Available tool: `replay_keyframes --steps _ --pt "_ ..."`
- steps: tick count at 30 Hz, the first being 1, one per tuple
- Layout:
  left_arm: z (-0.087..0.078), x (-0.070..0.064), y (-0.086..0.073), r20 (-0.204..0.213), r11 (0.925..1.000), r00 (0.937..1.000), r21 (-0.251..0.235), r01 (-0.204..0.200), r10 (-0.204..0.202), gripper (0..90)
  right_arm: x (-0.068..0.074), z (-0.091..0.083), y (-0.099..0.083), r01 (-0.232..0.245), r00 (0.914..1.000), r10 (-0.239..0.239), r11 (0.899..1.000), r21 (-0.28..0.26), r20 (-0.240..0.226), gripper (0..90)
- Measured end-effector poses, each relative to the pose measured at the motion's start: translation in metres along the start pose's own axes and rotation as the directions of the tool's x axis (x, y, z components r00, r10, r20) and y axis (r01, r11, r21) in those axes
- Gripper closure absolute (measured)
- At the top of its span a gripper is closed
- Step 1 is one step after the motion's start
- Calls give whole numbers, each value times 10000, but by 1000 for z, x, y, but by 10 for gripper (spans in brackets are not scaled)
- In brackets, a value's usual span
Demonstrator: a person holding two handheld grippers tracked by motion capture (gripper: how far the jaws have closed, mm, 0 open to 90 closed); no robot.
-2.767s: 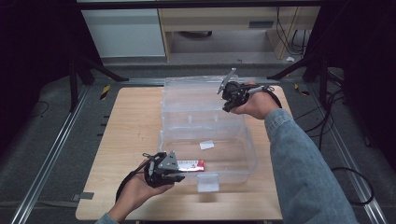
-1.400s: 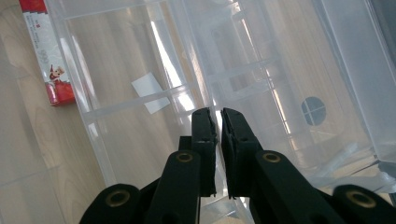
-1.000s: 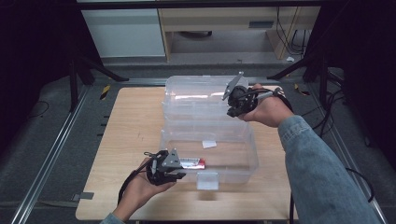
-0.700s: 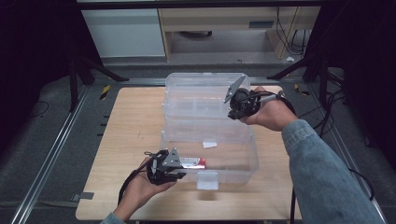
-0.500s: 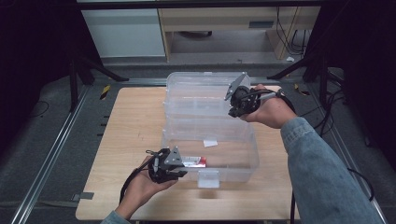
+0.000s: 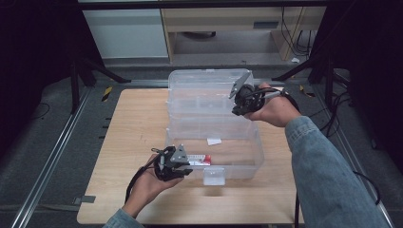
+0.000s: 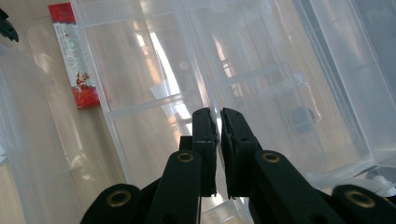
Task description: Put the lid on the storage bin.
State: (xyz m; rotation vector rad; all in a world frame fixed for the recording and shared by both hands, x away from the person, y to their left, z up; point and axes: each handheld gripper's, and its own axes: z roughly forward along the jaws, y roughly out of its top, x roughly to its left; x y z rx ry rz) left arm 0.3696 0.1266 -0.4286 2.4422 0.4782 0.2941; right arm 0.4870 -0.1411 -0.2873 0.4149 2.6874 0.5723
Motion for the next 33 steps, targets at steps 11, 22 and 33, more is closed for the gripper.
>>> replay_keyframes --steps 11,22,33 --pt "0 -1 0 -51 10000 10000 25 43 -43 724 12 -8 -5 151 9998 -151 9999 -56 -150 855" --pt "0 -2 1 -118 10000 9999 27 79 -79 722 24 -13 -11 228 9997 -230 9996 -180 -124 856" --pt "0 -2 1 -155 10000 9998 -25 95 -96 720 32 -16 -15 309 9993 -312 9994 -180 -200 857"
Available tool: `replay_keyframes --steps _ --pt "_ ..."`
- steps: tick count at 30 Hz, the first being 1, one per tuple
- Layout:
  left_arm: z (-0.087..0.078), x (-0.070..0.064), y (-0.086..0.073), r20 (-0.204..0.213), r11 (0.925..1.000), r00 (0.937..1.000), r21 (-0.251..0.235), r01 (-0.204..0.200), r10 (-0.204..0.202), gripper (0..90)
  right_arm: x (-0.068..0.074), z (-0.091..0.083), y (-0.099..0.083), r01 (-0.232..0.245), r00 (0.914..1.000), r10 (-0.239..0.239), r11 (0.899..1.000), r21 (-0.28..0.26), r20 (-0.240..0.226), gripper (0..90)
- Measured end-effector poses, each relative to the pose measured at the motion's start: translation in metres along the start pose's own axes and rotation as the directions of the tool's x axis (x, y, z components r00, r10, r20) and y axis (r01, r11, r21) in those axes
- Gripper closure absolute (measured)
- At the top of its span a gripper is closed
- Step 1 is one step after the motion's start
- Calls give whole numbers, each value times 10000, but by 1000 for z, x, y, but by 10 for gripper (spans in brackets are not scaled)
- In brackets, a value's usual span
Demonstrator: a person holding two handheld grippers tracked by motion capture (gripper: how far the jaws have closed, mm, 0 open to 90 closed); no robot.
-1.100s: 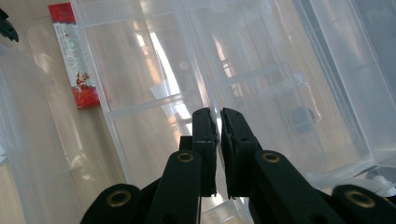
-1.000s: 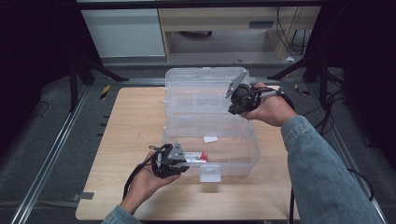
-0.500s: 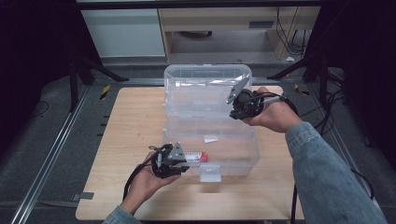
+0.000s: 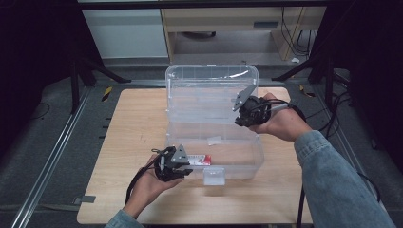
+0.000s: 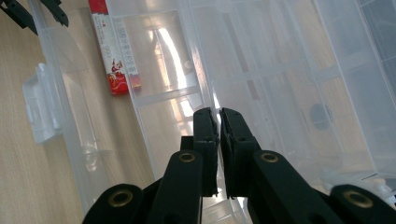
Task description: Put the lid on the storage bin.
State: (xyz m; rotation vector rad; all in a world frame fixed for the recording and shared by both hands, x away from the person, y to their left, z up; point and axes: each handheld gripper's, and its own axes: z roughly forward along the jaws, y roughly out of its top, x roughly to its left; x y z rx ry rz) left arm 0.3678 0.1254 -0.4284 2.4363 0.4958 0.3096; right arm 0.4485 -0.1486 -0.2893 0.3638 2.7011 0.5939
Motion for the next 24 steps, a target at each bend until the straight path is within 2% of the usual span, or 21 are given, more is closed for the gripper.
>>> replay_keyframes --steps 24 --pt "0 0 0 55 10000 10000 -39 -13 13 718 15 -2 -9 91 9997 -92 9999 -75 -215 857"
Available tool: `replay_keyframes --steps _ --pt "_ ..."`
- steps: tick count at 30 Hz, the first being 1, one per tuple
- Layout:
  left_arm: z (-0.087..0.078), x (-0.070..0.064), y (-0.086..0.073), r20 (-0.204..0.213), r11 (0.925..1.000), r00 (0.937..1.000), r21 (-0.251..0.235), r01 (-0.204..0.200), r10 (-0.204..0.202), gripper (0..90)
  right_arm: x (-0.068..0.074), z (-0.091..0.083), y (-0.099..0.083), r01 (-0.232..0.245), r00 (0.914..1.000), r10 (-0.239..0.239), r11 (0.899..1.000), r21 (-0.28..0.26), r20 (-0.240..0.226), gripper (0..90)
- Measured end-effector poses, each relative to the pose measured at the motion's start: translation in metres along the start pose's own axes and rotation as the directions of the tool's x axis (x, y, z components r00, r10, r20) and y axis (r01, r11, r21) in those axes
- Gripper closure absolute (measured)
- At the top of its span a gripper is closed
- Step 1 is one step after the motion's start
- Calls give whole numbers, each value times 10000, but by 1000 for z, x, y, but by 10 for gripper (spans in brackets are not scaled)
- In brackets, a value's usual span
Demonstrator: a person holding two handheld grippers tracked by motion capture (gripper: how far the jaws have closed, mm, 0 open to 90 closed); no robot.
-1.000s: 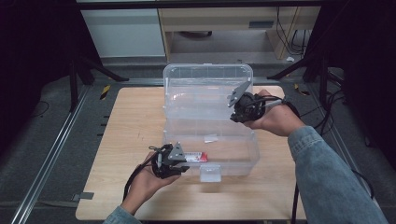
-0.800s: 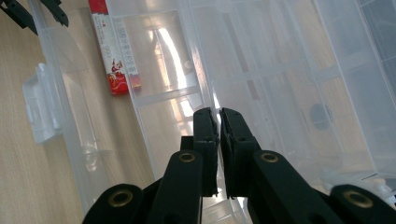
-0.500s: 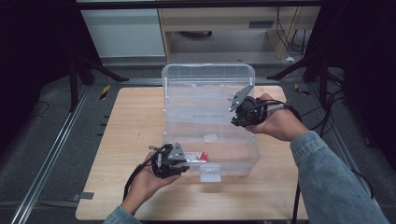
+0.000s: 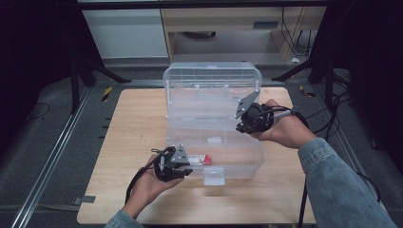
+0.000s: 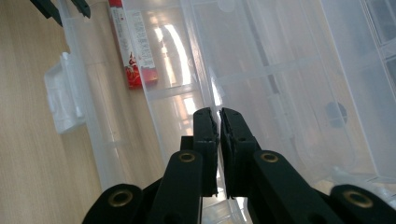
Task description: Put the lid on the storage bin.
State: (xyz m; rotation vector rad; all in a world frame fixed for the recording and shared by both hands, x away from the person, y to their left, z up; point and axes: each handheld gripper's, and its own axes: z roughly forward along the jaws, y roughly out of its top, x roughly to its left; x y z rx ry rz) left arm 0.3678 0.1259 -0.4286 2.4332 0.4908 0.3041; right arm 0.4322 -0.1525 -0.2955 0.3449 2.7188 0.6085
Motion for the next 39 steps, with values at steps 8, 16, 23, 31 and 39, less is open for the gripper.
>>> replay_keyframes --steps 8,16,23,31,39 --pt "0 0 0 8 10000 10000 6 -14 14 716 7 0 -3 85 10000 -85 10000 -7 -31 857" --pt "0 1 0 52 10000 10000 -12 -16 16 715 15 1 -7 129 9998 -128 9999 13 -137 857" --pt "0 1 -1 65 10000 10000 -17 27 -27 712 21 1 -10 248 9995 -247 9997 56 -213 856" --pt "0 1 -1 97 10000 10000 -30 21 -20 700 21 1 -10 231 9996 -230 9997 28 -167 851" --pt "-10 3 -3 -174 9976 9987 -505 479 -488 520 20 1 -11 216 9997 -216 9998 21 -152 848"
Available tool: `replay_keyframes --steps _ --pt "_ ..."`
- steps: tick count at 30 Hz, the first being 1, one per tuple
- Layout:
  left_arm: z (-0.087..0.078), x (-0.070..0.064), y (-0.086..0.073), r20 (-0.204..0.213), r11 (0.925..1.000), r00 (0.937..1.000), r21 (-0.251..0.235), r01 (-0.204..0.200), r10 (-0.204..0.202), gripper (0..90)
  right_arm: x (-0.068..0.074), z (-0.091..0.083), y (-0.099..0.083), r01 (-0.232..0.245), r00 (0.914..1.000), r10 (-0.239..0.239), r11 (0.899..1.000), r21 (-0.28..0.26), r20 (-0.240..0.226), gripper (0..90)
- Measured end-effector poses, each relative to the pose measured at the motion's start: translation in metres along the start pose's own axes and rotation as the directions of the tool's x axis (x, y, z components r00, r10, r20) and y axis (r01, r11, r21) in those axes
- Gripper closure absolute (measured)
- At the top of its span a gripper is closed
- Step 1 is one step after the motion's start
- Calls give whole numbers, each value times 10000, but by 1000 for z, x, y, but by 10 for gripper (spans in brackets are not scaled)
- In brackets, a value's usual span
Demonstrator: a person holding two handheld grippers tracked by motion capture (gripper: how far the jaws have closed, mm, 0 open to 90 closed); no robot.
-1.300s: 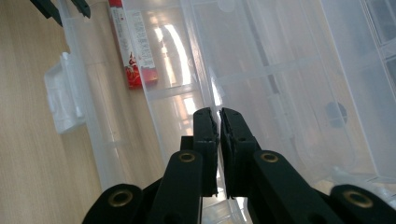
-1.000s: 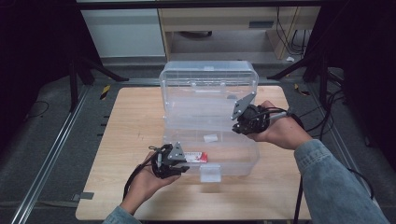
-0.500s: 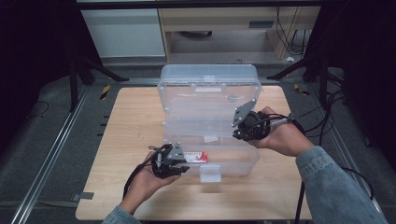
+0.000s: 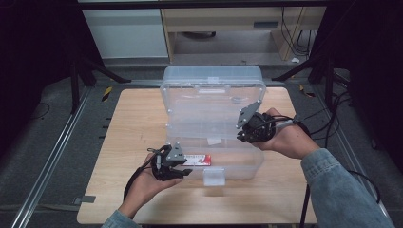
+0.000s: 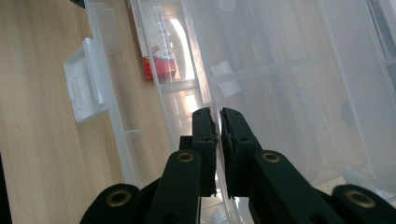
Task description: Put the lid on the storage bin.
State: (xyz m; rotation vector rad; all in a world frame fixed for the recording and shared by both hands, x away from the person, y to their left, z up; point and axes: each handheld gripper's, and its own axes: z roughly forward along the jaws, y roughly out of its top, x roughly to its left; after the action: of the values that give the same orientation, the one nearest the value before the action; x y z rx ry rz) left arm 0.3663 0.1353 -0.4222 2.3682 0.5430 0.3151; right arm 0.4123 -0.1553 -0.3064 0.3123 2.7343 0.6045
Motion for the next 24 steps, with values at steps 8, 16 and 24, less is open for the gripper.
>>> replay_keyframes --steps 8,16,24 --pt "-30 0 -1 273 9889 9968 -1264 776 -747 466 -1 0 -1 -40 10000 40 9999 -105 -5 845" --pt "-63 -3 4 128 9757 9938 -1889 1112 -1108 403 0 0 -2 -94 10000 95 9998 -175 31 842" --pt "-83 2 5 -14 9681 9914 -2159 1273 -1307 460 1 -1 -4 -133 9999 134 9996 -258 46 842"
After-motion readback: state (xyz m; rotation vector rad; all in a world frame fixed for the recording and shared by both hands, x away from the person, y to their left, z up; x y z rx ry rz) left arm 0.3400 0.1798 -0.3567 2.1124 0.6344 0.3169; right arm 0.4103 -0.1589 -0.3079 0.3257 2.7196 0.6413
